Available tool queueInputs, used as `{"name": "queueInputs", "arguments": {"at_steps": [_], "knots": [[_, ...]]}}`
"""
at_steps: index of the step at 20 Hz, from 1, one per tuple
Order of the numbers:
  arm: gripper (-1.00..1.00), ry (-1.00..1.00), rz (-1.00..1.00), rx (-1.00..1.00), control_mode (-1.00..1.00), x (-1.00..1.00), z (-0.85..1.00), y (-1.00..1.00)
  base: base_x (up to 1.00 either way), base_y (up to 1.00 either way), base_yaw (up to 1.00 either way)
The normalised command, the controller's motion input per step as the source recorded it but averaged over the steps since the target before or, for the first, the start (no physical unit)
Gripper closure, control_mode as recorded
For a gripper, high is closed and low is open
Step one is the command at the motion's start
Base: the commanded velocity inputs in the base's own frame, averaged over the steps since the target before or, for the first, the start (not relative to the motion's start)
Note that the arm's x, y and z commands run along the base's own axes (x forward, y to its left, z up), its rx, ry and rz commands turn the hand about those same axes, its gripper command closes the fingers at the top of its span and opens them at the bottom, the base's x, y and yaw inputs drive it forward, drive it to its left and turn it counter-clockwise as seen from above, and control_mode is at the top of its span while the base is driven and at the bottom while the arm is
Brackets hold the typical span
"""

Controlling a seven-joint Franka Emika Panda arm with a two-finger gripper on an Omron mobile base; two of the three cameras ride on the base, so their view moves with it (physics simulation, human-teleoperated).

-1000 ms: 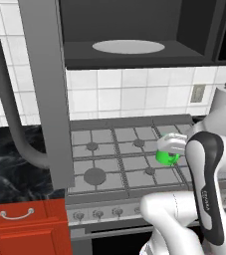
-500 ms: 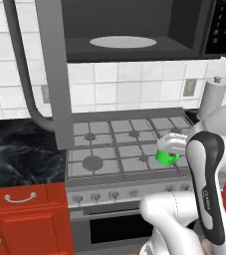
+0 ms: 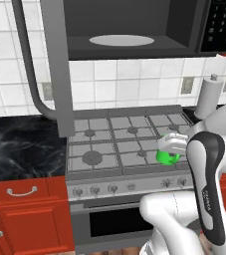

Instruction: Pick the mug from the counter and place it inside the microwave. Then close the microwave.

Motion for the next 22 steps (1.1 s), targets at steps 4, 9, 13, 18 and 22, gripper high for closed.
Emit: {"name": "queueInputs", "arguments": {"at_steps": [4,9,13,18,22], "knots": [[1.0,0.0,0.0,0.0,1.0,0.0,0.0,0.0,0.09,0.11,-0.01],[1.0,0.0,0.0,0.0,1.0,0.0,0.0,0.0,0.15,0.19,-0.03],[1.0,0.0,0.0,0.0,1.0,0.0,0.0,0.0,0.2,0.24,-0.02],[1.0,0.0,0.0,0.0,1.0,0.0,0.0,0.0,0.28,0.42,0.01],[1.0,0.0,0.0,0.0,1.0,0.0,0.0,0.0,0.2,0.12,0.04]]}}
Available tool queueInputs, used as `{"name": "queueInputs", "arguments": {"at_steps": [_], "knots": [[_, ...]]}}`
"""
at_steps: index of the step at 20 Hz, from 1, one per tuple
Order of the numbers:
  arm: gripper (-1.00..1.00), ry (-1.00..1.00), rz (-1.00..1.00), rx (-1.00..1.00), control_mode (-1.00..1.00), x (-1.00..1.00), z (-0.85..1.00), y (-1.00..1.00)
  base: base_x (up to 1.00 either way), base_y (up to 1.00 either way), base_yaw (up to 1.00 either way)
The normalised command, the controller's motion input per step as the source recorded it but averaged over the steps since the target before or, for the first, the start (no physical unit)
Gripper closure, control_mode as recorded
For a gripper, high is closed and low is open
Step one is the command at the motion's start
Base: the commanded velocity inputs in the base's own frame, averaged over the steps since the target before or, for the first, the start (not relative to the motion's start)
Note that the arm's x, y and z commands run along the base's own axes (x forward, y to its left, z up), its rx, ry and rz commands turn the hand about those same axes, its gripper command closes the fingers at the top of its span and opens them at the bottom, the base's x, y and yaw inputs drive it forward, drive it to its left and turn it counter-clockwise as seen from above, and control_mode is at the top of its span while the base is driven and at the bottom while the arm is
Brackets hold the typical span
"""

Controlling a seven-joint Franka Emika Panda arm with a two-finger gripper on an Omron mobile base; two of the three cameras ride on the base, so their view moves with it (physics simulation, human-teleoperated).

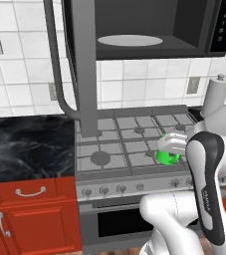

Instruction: Pick the mug from the counter and place it inside the microwave. Then close the microwave.

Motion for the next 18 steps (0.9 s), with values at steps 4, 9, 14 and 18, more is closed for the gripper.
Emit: {"name": "queueInputs", "arguments": {"at_steps": [4,9,14,18], "knots": [[1.0,0.0,0.0,0.0,1.0,0.0,0.0,0.0,0.08,-0.14,0.0],[1.0,0.0,0.0,0.0,1.0,0.0,0.0,0.0,0.34,-0.08,0.01],[1.0,0.0,0.0,0.0,1.0,0.0,0.0,0.0,0.34,0.0,0.02],[1.0,0.0,0.0,0.0,1.0,0.0,0.0,0.0,0.0,0.0,0.0]]}}
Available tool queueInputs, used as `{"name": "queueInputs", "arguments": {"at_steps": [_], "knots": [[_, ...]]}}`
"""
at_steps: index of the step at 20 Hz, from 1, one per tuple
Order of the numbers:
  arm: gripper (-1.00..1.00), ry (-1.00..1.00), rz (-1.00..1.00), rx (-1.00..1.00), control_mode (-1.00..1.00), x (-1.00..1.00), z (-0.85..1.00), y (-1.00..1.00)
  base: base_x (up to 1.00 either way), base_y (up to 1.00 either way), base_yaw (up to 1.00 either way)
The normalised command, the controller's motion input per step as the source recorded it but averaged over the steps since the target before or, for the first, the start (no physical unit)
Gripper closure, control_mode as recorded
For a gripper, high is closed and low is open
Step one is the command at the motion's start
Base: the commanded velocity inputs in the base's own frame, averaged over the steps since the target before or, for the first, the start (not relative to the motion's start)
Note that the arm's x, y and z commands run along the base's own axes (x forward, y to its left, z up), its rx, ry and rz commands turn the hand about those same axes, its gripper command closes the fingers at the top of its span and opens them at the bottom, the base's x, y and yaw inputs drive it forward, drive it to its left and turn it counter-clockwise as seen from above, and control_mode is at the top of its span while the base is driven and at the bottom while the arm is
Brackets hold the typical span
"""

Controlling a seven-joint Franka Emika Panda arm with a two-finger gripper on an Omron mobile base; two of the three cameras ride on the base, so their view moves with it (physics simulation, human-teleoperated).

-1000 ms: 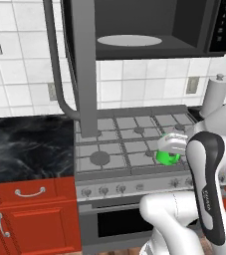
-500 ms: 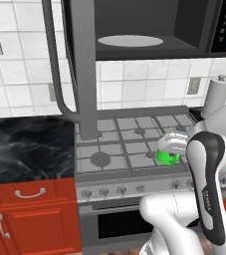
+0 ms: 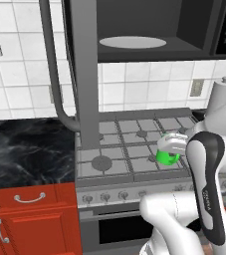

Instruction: Pick the mug from the counter and place it inside the microwave. Then close the microwave.

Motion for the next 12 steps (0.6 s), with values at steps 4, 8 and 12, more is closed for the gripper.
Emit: {"name": "queueInputs", "arguments": {"at_steps": [4,8,12], "knots": [[1.0,0.0,0.0,0.0,1.0,0.0,0.0,0.0,0.0,0.0,0.0],[1.0,0.0,0.0,0.0,1.0,0.0,0.0,0.0,0.0,0.0,0.0],[1.0,0.0,0.0,0.0,1.0,0.0,0.0,0.0,0.0,0.0,0.0]]}}
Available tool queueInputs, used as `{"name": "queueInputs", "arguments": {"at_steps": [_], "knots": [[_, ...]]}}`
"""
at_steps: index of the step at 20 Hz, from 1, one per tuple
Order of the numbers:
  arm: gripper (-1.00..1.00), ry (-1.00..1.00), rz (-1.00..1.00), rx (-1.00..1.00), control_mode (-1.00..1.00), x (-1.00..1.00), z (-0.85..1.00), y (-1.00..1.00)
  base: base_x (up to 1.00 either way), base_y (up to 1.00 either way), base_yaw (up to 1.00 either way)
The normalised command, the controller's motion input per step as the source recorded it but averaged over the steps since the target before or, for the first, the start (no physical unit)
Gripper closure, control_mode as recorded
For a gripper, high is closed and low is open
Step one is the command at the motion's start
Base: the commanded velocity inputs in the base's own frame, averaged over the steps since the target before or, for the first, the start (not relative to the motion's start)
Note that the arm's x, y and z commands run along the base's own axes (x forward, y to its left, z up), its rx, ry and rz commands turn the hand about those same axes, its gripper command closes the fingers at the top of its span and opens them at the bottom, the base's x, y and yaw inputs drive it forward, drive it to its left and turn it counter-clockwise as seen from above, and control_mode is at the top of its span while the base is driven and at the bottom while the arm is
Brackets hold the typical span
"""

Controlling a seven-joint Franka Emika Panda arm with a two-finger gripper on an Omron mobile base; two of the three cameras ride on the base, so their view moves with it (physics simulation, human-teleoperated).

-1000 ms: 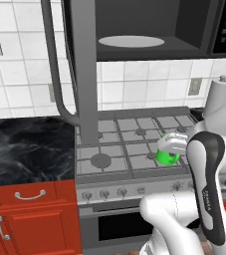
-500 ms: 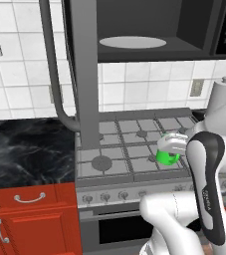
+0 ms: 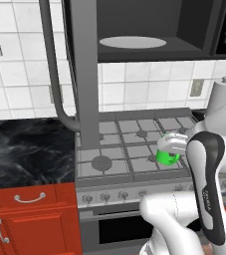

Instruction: Pick the mug from the counter and place it inside the microwave. Then close the microwave.

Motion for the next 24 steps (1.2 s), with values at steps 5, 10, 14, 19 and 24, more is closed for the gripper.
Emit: {"name": "queueInputs", "arguments": {"at_steps": [5,10,14,19,24], "knots": [[1.0,0.0,0.0,0.0,-1.0,-0.01,0.0,0.0,0.0,0.0,0.0],[1.0,-0.13,0.02,0.0,-1.0,-0.33,0.06,0.04,0.0,0.0,0.0],[1.0,-0.09,0.0,-0.05,-1.0,-0.15,0.13,-0.02,0.0,0.0,0.0],[1.0,-0.06,-0.11,-0.15,-1.0,0.03,0.09,-0.02,0.0,0.0,0.0],[1.0,-0.09,-0.1,-0.08,-1.0,0.16,0.45,0.07,0.0,0.0,0.0]]}}
